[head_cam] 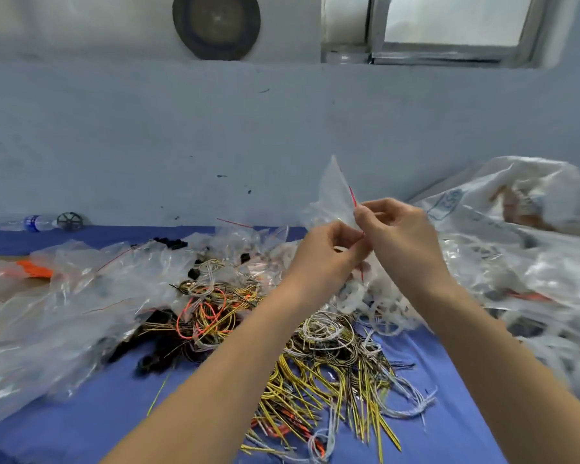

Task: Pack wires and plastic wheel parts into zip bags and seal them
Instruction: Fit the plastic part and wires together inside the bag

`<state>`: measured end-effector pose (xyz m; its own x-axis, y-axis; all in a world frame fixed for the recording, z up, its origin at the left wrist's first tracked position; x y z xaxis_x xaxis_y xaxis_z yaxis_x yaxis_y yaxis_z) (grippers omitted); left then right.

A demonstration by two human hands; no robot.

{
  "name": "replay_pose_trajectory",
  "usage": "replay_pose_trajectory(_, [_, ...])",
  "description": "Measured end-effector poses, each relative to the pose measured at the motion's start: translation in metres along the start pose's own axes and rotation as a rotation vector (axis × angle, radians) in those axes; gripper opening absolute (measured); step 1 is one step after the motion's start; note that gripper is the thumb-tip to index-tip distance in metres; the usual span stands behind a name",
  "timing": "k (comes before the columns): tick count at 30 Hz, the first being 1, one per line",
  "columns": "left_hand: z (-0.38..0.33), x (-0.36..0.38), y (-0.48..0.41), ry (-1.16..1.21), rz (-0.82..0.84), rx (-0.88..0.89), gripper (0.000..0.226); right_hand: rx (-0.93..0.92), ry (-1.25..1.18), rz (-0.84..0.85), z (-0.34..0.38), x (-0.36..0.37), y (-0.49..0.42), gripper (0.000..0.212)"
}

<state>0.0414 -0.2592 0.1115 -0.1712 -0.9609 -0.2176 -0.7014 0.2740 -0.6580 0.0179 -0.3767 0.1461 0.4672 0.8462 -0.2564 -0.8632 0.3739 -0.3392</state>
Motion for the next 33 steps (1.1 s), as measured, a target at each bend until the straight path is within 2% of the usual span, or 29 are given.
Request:
replay_pose_trajectory(4, [0.013,0.046,0.023,0.203,-0.1,-0.111,0.026,-0.031,0.222,-0.219,-0.007,-0.036,0.024,0.013])
replay_pose_trajectory(7, [0.033,0.065,0.05,0.405,-0.202,-0.225,0.033,-0.234,0.346,-0.381,0.003,-0.049,0.065,0.013])
replay_pose_trajectory(9, [0.052,0.064,0.064,0.336,-0.214,-0.251,0.036,-0.321,0.384,-0.411,0.003,-0.043,0.085,0.018])
replay_pose_trajectory(11, [0.073,0.052,0.075,0.015,-0.136,-0.252,0.037,-0.25,0.501,-0.318,-0.021,-0.023,0.08,0.022])
replay_pose_trajectory(13, [0.092,0.042,0.087,-0.279,-0.011,-0.283,0.038,-0.067,0.762,-0.091,-0.067,0.01,0.066,0.031])
replay_pose_trajectory(15, [0.11,0.037,0.098,-0.465,0.106,-0.331,0.04,0.013,0.918,0.058,-0.107,0.033,0.057,0.034])
replay_pose_trajectory(17, [0.12,0.036,0.104,-0.571,0.174,-0.353,0.038,0.06,0.923,0.073,-0.126,0.047,0.052,0.025])
replay_pose_trajectory(19, [0.127,0.042,0.105,-0.574,0.236,-0.364,0.026,0.111,0.884,0.029,-0.135,0.055,0.046,0.016])
replay_pose_trajectory(23, [0.138,0.058,0.113,-0.567,0.394,-0.407,0.013,0.209,0.839,0.046,-0.158,0.064,0.036,0.016])
replay_pose_trajectory(26, [0.14,0.056,0.117,-0.571,0.339,-0.411,0.019,0.236,0.785,0.095,-0.172,0.062,0.037,0.02])
replay_pose_trajectory(29, [0.141,0.048,0.115,-0.608,0.28,-0.426,0.019,0.25,0.62,0.162,-0.165,0.058,0.041,0.027])
replay_pose_trajectory(32, [0.137,0.047,0.113,-0.553,0.266,-0.458,0.011,0.161,0.577,0.194,-0.142,0.047,0.047,0.033])
replay_pose_trajectory(33, [0.134,0.053,0.112,-0.466,0.275,-0.454,0.012,0.073,0.6,0.145,-0.128,0.038,0.052,0.033])
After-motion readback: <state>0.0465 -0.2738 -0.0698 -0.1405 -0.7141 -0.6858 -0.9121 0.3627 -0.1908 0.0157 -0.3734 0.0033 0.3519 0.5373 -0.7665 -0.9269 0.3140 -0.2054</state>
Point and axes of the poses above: each hand's wrist, its own y-axis away from the middle knuckle, its own x-axis out of the palm, z = x × y, the point moved 9 cm from there along -y, towards the middle knuckle, and after that the axes turned 15 degrees about x, right-handed, at the moved point
